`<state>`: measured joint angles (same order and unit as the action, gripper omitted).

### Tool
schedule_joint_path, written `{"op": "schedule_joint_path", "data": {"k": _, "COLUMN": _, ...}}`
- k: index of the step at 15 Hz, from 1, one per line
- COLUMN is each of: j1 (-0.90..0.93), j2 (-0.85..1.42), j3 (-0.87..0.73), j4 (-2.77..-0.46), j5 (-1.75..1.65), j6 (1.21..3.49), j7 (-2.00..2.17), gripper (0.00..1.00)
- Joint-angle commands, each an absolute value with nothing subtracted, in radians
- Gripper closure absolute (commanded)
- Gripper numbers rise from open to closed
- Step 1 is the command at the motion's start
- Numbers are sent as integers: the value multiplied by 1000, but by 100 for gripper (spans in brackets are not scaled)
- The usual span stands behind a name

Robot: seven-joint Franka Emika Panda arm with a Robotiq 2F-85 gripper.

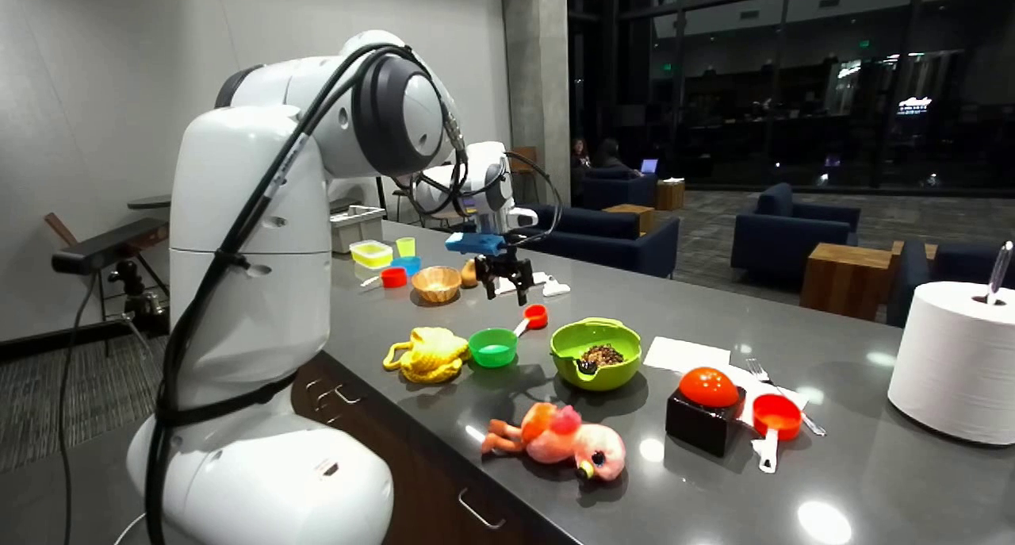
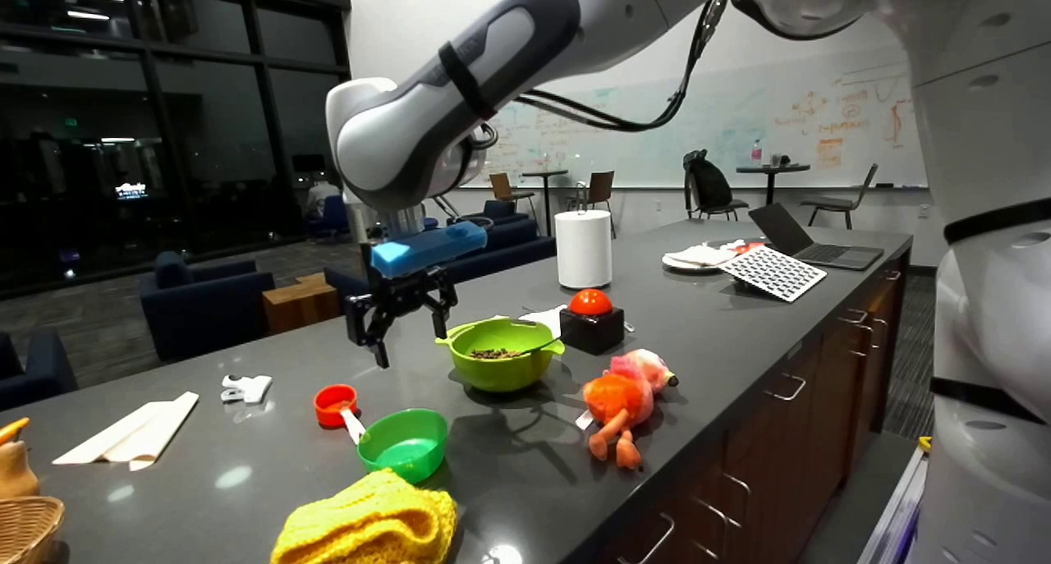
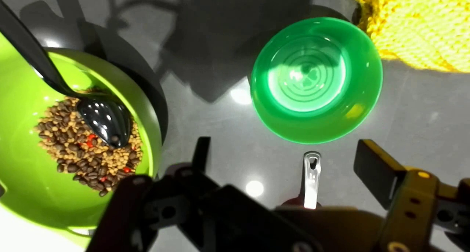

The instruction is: Pick up the black spoon and put it inside the emerald light green bowl

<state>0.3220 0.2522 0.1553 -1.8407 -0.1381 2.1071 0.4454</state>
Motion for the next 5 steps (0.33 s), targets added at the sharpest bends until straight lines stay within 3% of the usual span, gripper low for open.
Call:
{"op": "schedule_joint_path", "data": {"k": 1, "j1": 334, "j2": 229, "j3": 171, "j4": -1836, "j5": -148, "j6": 2073, "j7": 458, "gripper": 0}}
{"op": "schedule_joint_path", "data": {"k": 5, "j1": 286, "j2": 284, "j3": 211, "j4": -1796, "j5": 37, "j6": 2021, "j7": 264, "gripper": 0}}
